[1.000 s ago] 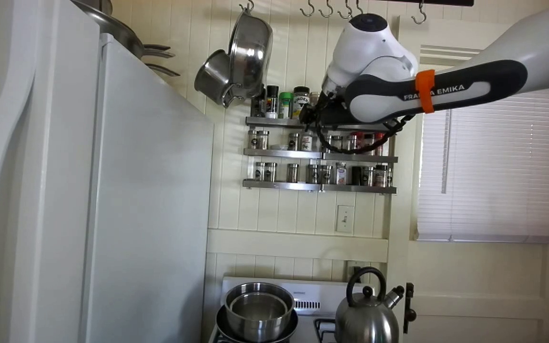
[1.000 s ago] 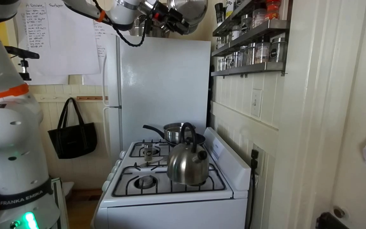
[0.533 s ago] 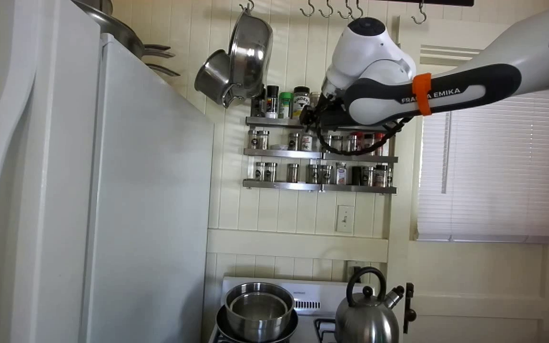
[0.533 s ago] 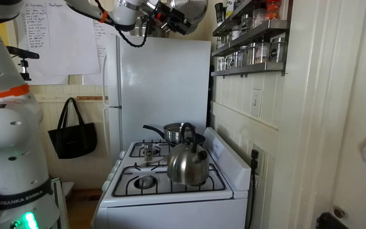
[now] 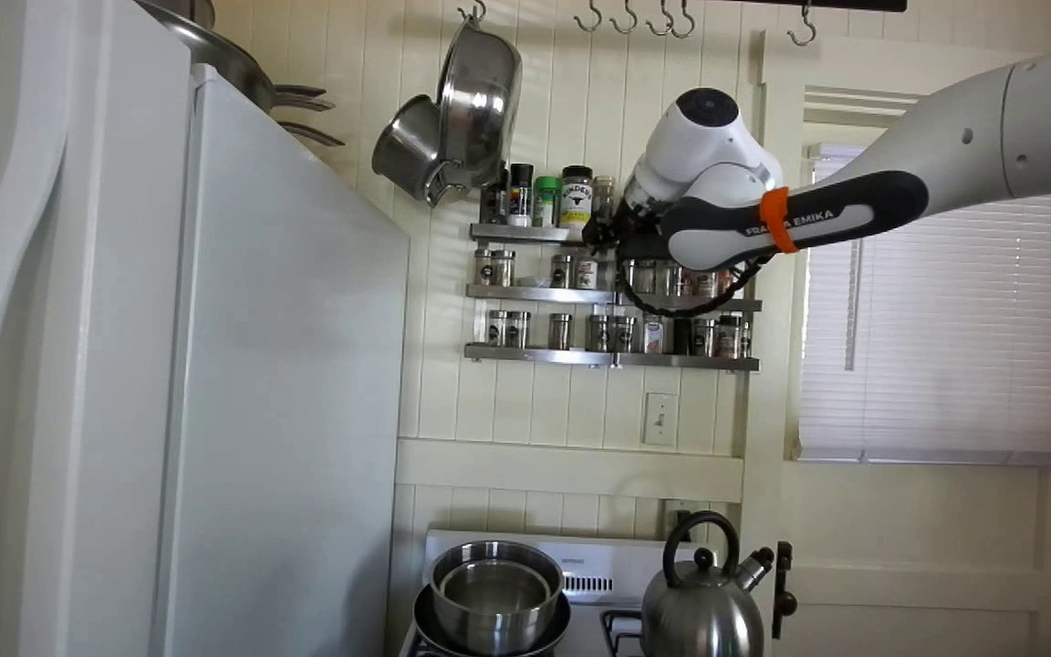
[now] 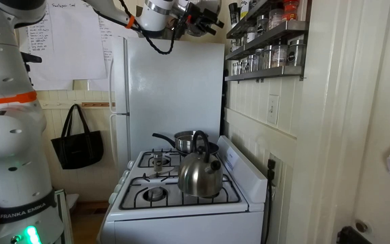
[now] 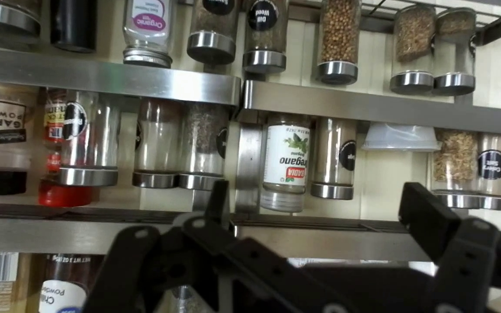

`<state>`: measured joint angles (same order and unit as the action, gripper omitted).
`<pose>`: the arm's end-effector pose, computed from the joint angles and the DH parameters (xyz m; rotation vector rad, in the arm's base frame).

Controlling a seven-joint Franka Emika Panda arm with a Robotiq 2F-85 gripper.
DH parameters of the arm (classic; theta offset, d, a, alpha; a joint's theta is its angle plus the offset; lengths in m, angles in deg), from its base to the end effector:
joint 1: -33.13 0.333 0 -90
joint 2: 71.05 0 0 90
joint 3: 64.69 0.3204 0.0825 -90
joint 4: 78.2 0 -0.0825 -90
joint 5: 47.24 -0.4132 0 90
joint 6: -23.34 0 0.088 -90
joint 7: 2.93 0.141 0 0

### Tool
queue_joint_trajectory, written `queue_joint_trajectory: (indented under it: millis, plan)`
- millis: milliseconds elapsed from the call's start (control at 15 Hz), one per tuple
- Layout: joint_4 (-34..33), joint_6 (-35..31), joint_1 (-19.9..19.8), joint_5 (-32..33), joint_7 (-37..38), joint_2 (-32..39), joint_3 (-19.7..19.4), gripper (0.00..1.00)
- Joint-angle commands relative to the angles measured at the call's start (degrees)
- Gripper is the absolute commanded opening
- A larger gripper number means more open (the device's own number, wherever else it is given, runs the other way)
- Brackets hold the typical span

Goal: Move one spice bottle from the middle shelf to the stove

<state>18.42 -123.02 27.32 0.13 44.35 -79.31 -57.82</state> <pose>0.6127 0.0143 0.7571 2.3199 -0.4028 1.5849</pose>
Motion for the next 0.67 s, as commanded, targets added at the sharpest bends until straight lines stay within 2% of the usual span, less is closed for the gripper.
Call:
queue_joint_trajectory:
  millis: [0,67,400,600]
  plan:
    - [-3.9,-2.2,-1.6,5.0,3.4,5.2,-0.5,1.0]
    - [-1.2,-1.2,-0.7,1.7,0.5,2.3,-0.6,1.0]
    - [-3.5,-1.4,-1.4,3.3,1.6,5.0,-0.7,1.0]
    - [-5.8,-4.6,-2.4,7.3,5.7,7.6,-1.5,1.0]
